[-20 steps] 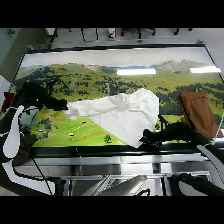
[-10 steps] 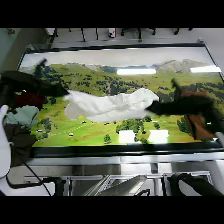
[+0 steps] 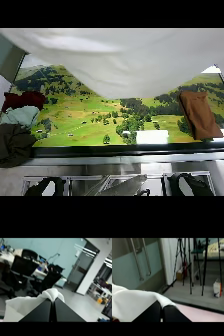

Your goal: Fold the shirts.

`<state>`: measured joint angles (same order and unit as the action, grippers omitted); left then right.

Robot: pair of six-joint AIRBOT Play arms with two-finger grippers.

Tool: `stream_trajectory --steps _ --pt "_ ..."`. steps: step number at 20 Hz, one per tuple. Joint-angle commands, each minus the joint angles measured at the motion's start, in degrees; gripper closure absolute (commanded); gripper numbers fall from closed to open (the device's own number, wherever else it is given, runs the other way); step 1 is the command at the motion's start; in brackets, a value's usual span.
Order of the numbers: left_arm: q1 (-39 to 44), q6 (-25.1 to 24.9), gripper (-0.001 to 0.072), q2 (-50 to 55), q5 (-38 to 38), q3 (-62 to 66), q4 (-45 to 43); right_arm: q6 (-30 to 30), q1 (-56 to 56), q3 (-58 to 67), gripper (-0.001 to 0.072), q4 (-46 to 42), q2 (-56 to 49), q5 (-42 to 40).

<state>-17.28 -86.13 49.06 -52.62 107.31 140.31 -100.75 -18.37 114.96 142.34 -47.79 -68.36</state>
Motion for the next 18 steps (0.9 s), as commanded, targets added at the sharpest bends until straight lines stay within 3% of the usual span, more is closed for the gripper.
stream_trajectory --steps 1,4,8,10,14,18 --pt "-8.8 8.9 0.0689 -7.8 -1.2 2.2 -5.6 2.7 -1.8 6.5 0.0693 -0.6 1.4 0.2" --pt "-16.8 8.9 0.0689 -10.0 -7.6 2.2 -5.8 2.7 -1.8 5.9 0.0693 -0.2 1.3 -1.4" --pt "-28.2 8.9 0.0689 -8.3 -21.8 2.2 -5.1 2.7 -1.8 0.0 0.0693 0.1 1.3 -5.6" --pt "-28.8 9.6 0.0689 -5.3 -26.2 2.2 -4.9 2.7 -1.8 -2.9 0.0692 0.5 1.0 -6.1" --pt "-17.0 7.9 0.0688 -0.1 -30.3 2.3 4.5 3.2 -0.9 -3.4 0.0693 1.8 0.3 -7.8" --pt "6.7 4.7 0.0688 -1.0 -21.9 2.3 4.5 3.1 4.6 -3.3 0.0693 2.2 2.2 -7.5"
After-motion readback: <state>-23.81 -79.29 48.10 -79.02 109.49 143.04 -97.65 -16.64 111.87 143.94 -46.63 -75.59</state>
